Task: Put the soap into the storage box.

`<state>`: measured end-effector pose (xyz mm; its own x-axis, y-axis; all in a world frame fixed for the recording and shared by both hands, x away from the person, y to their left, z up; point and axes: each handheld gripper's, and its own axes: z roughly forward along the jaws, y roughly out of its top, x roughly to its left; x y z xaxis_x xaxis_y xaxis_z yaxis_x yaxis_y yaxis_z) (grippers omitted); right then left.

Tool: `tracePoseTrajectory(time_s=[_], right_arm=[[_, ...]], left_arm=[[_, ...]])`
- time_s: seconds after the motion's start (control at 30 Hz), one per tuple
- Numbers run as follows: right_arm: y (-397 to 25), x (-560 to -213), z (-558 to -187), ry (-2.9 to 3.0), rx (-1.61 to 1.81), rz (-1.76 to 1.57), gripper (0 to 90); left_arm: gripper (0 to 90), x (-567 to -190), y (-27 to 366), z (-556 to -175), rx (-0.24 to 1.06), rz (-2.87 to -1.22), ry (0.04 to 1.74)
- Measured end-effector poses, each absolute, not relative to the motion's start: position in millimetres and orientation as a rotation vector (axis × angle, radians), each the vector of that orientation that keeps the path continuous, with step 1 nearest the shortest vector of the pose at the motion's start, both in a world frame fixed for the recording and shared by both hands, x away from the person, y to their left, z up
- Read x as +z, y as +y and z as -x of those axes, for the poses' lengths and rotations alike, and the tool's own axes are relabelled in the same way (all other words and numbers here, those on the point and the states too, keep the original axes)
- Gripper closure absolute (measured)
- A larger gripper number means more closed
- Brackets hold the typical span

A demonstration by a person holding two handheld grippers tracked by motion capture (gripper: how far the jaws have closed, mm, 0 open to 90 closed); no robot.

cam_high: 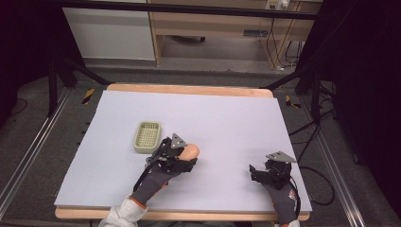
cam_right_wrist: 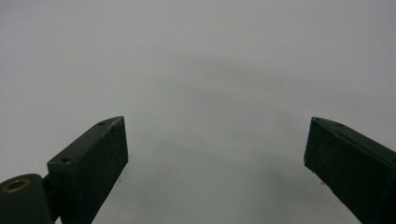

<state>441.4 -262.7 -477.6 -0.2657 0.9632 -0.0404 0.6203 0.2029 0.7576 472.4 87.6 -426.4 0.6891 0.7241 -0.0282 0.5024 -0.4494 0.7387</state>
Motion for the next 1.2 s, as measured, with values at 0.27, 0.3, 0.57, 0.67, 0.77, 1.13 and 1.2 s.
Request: tracePoseTrajectory(time_s=[0.27,0.3,0.57,0.67,0.77,1.13,1.2], right_arm=[[-263,-478,-441,1.966,0.864,-1.467,6.6],[-263,-478,-441,1.967,0.866,-1.466,6.6],[-263,-478,-441,1.966,0.866,-1.467,6.6],[-263,-478,-441,1.967,0.866,-1.465,6.6],[-262,-478,-441,1.968,0.865,-1.465,6.6],[-262,-478,-441,1.968,0.866,-1.465,6.6],[-262,-478,-441,1.968,0.865,-1.465,6.6]], left_arm=[[31.2,-419,99,-474,0.400,-2.107,0.962],[31.3,-418,100,-474,0.401,-2.103,0.964],[31.4,-410,112,-477,0.425,-2.059,0.993],[31.3,-406,119,-479,0.445,-2.045,1.010],[31.4,-405,122,-480,0.454,-2.037,1.017],[31.4,-400,139,-488,0.488,-1.993,1.068],[31.4,-400,141,-489,0.492,-1.992,1.075]])
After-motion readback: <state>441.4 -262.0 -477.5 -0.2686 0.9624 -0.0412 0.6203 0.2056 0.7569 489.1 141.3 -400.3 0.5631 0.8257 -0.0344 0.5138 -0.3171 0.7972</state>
